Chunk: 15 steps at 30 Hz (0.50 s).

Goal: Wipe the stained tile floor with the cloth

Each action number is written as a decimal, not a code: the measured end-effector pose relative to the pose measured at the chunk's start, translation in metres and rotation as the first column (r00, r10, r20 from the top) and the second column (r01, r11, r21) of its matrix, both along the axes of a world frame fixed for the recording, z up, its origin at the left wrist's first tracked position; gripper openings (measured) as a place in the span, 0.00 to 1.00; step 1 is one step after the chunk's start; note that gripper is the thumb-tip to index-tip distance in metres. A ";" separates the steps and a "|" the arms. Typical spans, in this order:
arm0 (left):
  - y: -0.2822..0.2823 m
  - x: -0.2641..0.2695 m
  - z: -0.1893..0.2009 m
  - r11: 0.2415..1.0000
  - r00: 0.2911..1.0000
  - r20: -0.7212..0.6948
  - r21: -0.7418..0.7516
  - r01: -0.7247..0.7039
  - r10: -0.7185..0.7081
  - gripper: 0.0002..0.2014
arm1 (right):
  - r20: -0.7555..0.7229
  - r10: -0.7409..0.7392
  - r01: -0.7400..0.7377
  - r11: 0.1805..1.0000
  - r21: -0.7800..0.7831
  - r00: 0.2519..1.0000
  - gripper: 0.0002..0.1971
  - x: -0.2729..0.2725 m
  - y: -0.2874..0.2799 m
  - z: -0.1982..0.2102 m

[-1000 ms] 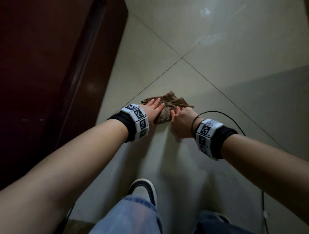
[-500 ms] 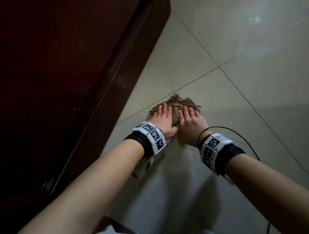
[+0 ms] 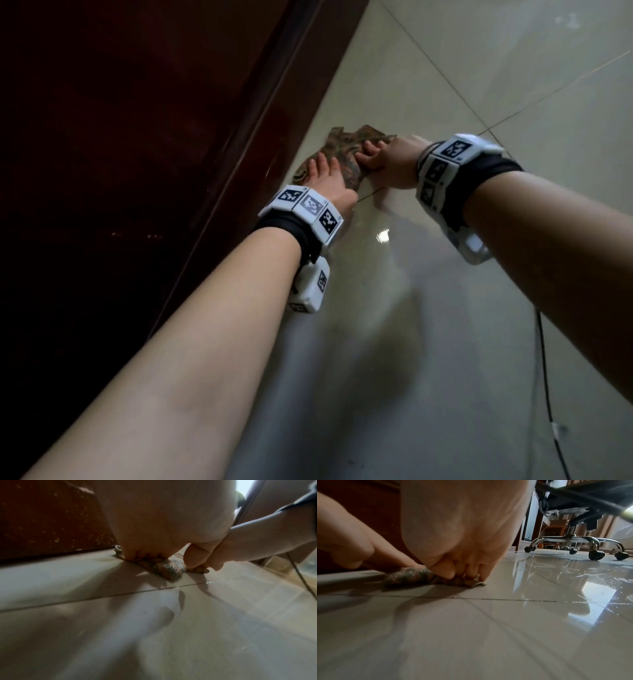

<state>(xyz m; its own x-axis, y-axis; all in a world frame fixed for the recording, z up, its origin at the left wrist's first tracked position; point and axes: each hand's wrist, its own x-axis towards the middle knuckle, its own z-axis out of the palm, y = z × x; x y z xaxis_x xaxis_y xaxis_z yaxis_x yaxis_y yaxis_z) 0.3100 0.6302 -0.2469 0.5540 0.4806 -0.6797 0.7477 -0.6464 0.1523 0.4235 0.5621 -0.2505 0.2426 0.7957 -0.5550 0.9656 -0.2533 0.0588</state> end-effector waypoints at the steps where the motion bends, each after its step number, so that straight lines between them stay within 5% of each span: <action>1: 0.001 0.001 0.000 1.000 1.000 0.010 -0.002 -0.011 0.011 0.38 | 0.014 0.006 -0.005 1.000 -0.026 1.000 0.29 0.000 0.004 0.001; 15: 0.008 -0.014 -0.009 0.999 0.997 0.081 -0.046 -0.001 0.005 0.41 | 0.219 0.115 -0.093 0.990 -0.105 0.969 0.31 -0.027 0.008 -0.003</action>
<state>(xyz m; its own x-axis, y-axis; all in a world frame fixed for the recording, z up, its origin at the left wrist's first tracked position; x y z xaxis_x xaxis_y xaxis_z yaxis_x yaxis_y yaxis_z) 0.2962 0.6386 -0.2564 0.6065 0.4520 -0.6541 0.7337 -0.6351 0.2415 0.3967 0.5702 -0.2530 0.2877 0.7704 -0.5690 0.9459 -0.1354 0.2949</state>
